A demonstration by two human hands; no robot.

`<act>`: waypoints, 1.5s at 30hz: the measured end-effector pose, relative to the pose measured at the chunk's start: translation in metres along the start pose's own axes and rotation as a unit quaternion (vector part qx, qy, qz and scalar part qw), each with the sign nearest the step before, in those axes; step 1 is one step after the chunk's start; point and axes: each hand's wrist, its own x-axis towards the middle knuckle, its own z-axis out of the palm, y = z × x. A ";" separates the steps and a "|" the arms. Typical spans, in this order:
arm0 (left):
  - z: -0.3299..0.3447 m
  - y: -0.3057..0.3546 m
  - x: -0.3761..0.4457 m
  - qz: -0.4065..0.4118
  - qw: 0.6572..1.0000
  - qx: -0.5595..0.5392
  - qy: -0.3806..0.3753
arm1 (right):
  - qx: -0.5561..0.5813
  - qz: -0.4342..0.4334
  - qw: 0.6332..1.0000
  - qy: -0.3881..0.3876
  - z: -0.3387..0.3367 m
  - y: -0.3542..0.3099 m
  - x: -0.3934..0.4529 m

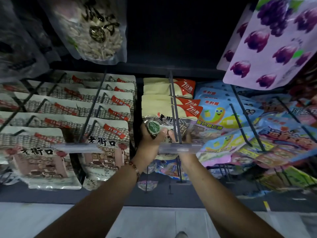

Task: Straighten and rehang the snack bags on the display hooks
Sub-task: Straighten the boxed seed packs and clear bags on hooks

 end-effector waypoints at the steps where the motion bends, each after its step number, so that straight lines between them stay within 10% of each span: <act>1: 0.001 0.001 0.000 0.003 0.999 -0.037 0.004 | 0.000 0.009 1.000 -0.003 -0.001 0.001 -0.002; 6: -0.006 0.007 -0.019 -0.078 0.997 -0.023 0.014 | -0.025 -0.033 0.999 -0.003 -0.001 0.001 -0.002; 11: -0.024 0.022 -0.071 0.053 0.988 0.141 -0.037 | -0.175 -0.132 0.975 0.013 -0.001 0.000 -0.037; 15: -0.051 0.011 -0.096 0.215 0.904 0.368 -0.016 | -0.227 -0.199 0.953 -0.014 -0.002 0.000 -0.082; 24: -0.072 -0.024 -0.099 0.304 0.802 0.514 -0.019 | -0.536 -0.302 0.788 0.014 -0.044 0.015 -0.122; 45: 0.119 0.019 -0.121 0.347 0.763 0.544 0.033 | -0.573 -0.287 0.768 -0.006 -0.232 -0.007 -0.091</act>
